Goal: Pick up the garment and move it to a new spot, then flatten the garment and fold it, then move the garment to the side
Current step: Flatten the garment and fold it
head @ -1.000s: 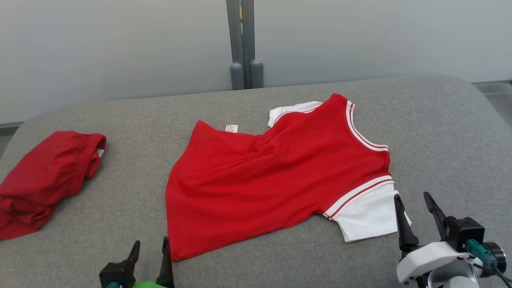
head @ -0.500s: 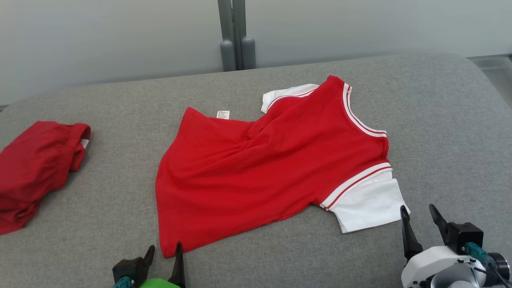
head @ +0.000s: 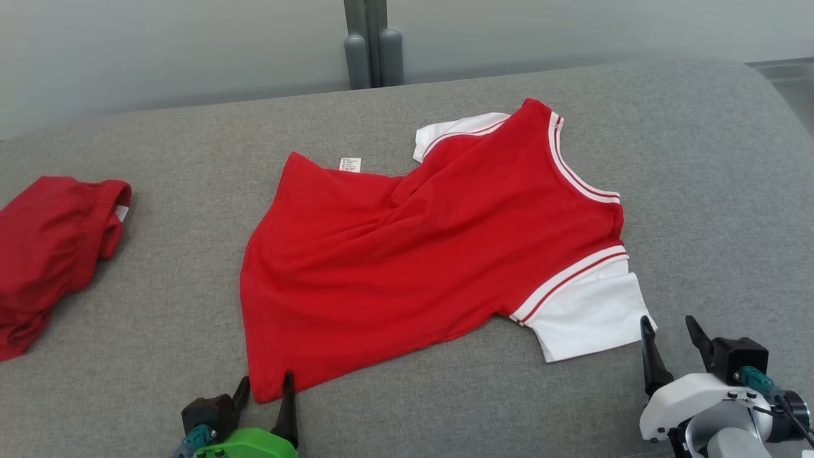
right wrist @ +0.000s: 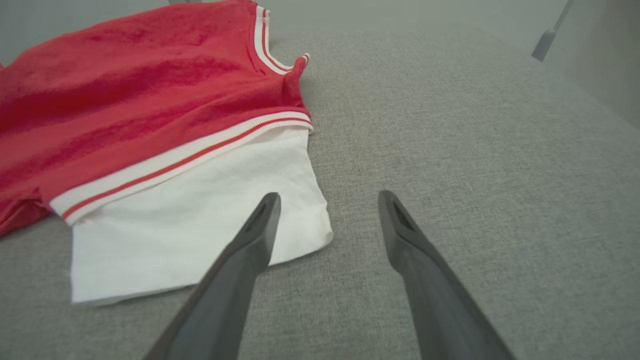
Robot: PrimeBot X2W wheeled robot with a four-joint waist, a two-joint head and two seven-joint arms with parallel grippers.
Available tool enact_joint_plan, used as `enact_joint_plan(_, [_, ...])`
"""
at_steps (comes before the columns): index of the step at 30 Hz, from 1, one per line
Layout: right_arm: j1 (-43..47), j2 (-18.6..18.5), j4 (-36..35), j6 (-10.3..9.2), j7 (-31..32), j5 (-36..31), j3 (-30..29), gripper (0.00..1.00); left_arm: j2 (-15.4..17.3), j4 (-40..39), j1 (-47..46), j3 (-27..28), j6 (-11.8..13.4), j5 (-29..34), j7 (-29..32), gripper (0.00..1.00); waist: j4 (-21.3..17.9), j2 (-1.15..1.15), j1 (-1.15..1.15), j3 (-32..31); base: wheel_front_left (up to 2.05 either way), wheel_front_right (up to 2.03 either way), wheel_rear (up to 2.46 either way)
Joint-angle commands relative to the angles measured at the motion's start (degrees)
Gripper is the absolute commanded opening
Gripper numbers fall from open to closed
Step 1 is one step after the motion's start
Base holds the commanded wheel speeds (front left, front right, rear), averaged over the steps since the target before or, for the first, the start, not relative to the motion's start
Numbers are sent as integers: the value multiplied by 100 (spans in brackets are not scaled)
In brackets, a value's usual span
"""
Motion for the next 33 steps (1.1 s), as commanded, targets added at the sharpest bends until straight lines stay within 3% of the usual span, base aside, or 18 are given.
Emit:
enact_joint_plan(1, [-97, -32, 56, -8, -3, 43, -54, 100, 22, 24, -83, -9, 18, -26, 8, 100, 25, 0, 0, 53, 0, 0, 0])
enact_joint_plan(16, [-660, -116, 1089, -8, 5, 106, 77, 100, 25, 57, -300, -131, -3, -80, 16, 100, 217, 0, 0, 418, 0, 0, 0])
enact_joint_plan(18, [-657, -114, 1196, -8, 7, 115, 128, 78, 25, 93, -302, -169, -24, -104, 17, 100, 227, 0, 0, 424, 0, 0, 0])
enact_joint_plan(20, [-650, -119, 1260, -8, 8, 139, 151, 44, 24, 138, -297, -215, -45, -124, 24, 100, 232, 0, 0, 419, 0, 0, 0])
enact_joint_plan(22, [-647, -127, 1325, -8, 12, 166, 182, 24, 22, 184, -284, -271, -51, -164, 26, 100, 229, 0, 0, 411, 0, 0, 0])
enact_joint_plan(23, [-648, -135, 1345, -8, 12, 161, 198, 2, 21, 222, -277, -312, -77, -189, 30, 100, 225, 0, 0, 406, 0, 0, 0])
enact_joint_plan(27, [-654, -157, 1337, -9, 12, 208, 231, 0, 7, 501, -261, -511, -133, -295, 53, 99, 210, 0, 0, 381, 0, 0, 0])
enact_joint_plan(28, [-646, -155, 1314, -9, 12, 219, 244, 0, 3, 549, -269, -546, -141, -362, 57, 46, 200, 0, 0, 371, 0, 0, 0])
enact_joint_plan(29, [-629, -158, 1288, -9, 12, 231, 263, 0, -1, 572, -285, -585, -135, -400, 59, 0, 192, 0, 0, 361, 0, 0, 0])
enact_joint_plan(33, [-527, -185, 1107, -9, 5, 287, 310, 0, -5, 498, -295, -627, -113, -464, 49, 0, 162, 0, 0, 246, 0, 0, 0])
